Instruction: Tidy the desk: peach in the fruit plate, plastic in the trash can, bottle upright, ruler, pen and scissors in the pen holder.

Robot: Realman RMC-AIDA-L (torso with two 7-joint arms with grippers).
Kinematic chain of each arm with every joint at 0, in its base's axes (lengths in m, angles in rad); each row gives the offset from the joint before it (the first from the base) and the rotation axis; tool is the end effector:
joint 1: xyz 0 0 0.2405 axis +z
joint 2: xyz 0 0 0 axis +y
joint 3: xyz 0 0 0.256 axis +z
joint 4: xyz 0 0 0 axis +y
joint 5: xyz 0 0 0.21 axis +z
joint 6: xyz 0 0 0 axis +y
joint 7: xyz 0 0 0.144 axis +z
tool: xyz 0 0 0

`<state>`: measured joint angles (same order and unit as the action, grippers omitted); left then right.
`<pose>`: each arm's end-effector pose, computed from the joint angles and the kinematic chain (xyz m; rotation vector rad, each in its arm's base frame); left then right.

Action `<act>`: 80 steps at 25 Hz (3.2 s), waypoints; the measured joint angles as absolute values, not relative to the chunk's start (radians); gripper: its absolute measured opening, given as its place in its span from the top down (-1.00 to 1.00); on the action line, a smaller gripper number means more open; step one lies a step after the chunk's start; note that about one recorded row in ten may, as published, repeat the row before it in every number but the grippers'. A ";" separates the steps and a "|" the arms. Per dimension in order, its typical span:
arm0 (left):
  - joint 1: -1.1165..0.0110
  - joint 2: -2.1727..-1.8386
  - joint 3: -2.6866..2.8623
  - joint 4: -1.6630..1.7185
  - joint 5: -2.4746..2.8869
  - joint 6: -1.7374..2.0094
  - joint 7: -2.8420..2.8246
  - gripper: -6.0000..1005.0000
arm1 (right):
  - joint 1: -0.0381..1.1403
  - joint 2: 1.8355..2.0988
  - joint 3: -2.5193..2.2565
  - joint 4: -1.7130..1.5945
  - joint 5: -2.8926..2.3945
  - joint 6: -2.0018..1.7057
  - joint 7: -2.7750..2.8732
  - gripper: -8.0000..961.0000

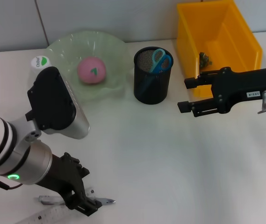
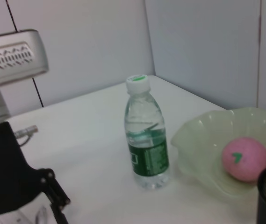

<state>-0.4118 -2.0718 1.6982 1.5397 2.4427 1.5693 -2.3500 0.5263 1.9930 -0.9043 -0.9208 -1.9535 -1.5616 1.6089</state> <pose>-0.1702 0.2852 -0.0422 -2.9421 -0.4587 0.5641 0.2340 0.3548 0.0464 -2.7955 0.4997 0.4739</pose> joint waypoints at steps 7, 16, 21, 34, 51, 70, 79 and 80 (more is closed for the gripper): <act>-0.365 -2.072 1.762 1.632 2.468 1.543 -2.431 -0.48 | 0.525 2.000 -0.902 -0.938 -1.985 -1.546 1.609 -0.65; -0.311 -2.072 1.905 1.687 2.552 1.471 -2.515 -0.47 | 0.525 1.995 -0.904 -0.947 -1.998 -1.531 1.602 -0.65; -0.287 -2.072 1.941 1.694 2.610 1.396 -2.549 -0.47 | 0.526 1.998 -0.904 -0.963 -2.010 -1.528 1.600 -0.65; -0.249 -2.072 2.006 1.729 2.674 1.382 -2.585 -0.46 | 0.527 2.001 -0.911 -0.965 -2.021 -1.507 1.589 -0.65; -0.248 -2.072 2.035 1.688 2.701 1.347 -2.578 -0.45 | 0.529 2.003 -0.911 -0.968 -2.037 -1.495 1.586 -0.65; -0.265 -2.070 2.026 1.700 2.754 1.386 -2.575 -0.44 | 0.539 2.003 -0.911 -0.969 -2.039 -1.491 1.586 -0.64; -0.278 -2.069 2.032 1.694 2.754 1.400 -2.571 -0.44 | 0.540 2.003 -0.911 -0.968 -2.039 -1.482 1.586 -0.64; -0.278 -2.069 2.032 1.694 2.754 1.400 -2.571 -0.44 | 0.540 2.003 -0.911 -0.968 -2.039 -1.482 1.586 -0.64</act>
<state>-0.2779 -2.0693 2.0318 1.6941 2.7542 1.3997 -2.5711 0.5398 2.0033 -0.9112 -0.9678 -2.0387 -1.4817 1.5861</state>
